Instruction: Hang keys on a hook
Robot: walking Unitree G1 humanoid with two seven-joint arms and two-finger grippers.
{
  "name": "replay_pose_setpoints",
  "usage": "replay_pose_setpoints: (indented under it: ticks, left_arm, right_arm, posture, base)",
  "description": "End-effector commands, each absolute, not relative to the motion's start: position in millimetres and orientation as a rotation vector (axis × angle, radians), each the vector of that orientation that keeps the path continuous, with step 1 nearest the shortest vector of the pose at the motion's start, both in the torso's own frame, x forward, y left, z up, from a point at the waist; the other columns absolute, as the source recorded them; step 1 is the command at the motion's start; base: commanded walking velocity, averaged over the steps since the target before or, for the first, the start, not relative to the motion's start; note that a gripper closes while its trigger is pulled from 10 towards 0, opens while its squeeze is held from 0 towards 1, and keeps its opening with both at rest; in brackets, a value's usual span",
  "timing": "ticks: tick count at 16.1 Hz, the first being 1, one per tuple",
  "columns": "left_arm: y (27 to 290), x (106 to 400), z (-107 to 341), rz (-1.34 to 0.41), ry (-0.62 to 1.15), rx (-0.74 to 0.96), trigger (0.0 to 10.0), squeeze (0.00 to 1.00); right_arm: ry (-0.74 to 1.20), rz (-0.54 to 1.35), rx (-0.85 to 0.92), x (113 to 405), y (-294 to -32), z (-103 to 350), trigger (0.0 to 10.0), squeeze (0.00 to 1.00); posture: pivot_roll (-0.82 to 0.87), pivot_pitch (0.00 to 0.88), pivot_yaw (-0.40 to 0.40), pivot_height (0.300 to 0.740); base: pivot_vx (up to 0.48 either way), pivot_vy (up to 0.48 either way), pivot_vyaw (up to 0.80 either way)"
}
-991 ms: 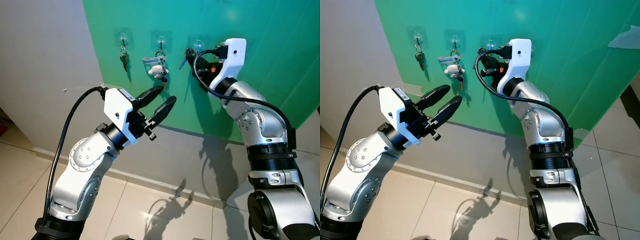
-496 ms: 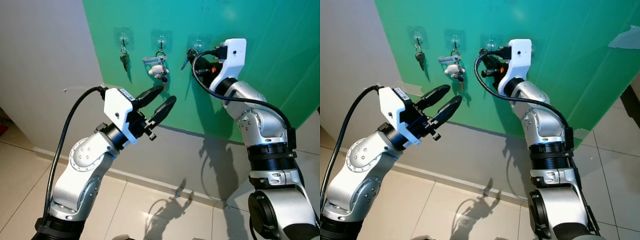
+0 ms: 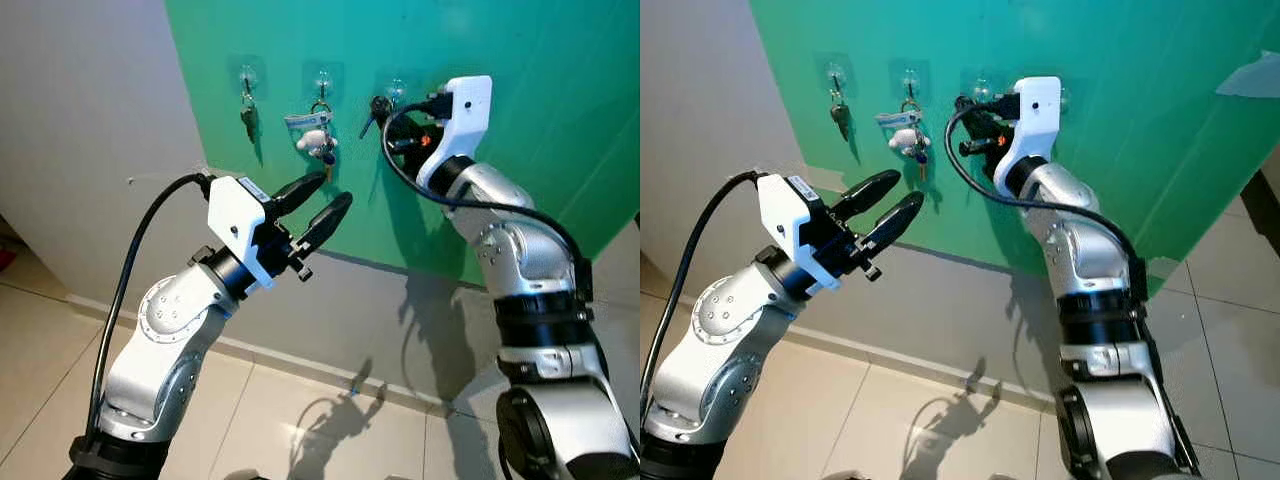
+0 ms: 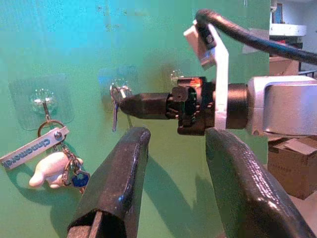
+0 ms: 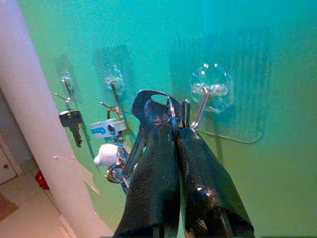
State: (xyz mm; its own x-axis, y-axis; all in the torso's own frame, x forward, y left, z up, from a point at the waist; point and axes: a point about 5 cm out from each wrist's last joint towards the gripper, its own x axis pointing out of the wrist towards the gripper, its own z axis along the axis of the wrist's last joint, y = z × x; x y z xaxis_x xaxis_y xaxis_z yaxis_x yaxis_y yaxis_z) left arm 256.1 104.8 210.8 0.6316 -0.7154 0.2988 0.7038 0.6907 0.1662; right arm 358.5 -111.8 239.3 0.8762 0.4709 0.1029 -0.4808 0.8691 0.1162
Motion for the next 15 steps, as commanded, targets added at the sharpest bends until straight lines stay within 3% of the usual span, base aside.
replay_pose_setpoints:
  ticks: [1,12,15]
  left_arm:
    - [106,254,213,-0.814,-0.362,0.052,10.0,0.00]
    - [105,255,213,-0.826,-0.360,0.058,10.0,0.00]
    - [105,256,213,-0.830,-0.361,0.059,10.0,0.00]
  right_arm:
    - [-0.094,0.494,0.148,355,-114,244,0.0,0.00]
    - [-0.043,0.501,0.146,335,-110,224,0.0,0.00]
    - [-0.081,0.487,0.146,339,-113,236,0.0,0.00]
  posture:
    - [0.05,0.000,-0.012,0.740]
    - [0.05,0.000,-0.003,0.740]
    - [0.05,0.000,0.002,0.740]
  base:
    - [0.000,0.000,0.00]
    - [0.000,0.000,0.00]
    - [0.000,0.000,0.00]
